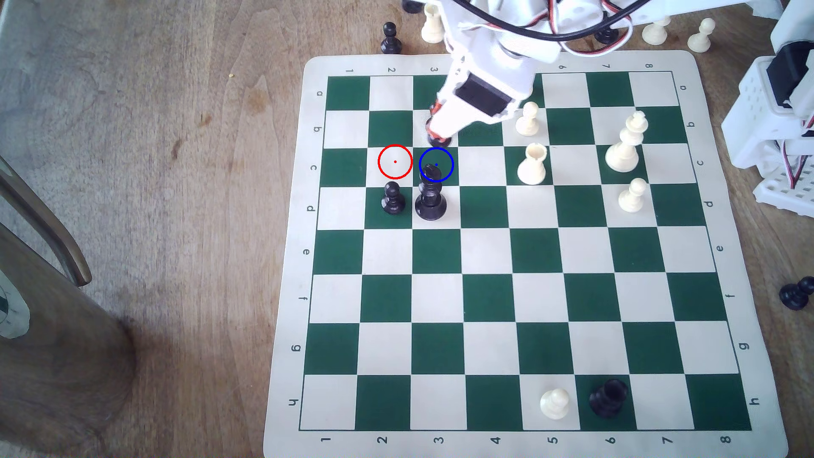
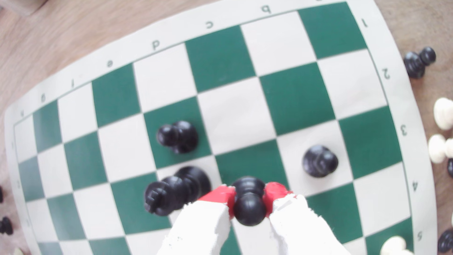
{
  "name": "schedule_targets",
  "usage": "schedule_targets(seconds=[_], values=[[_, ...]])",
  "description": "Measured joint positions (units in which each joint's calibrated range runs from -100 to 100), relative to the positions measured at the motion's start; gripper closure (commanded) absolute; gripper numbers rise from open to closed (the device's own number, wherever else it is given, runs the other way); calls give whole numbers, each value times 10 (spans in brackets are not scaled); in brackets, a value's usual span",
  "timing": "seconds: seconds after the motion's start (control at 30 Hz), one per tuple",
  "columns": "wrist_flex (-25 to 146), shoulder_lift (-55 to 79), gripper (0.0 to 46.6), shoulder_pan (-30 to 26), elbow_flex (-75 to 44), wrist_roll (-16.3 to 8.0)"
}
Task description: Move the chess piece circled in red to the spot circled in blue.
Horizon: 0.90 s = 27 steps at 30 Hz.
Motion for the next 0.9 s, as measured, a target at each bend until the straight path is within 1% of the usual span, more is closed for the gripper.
schedule_targets(seconds=[0.3,0.5,0.9], values=[[-40,0,464,-10,19,-3],[-58,38,464,-10,20,-3],[-68,80,464,6,20,-3]])
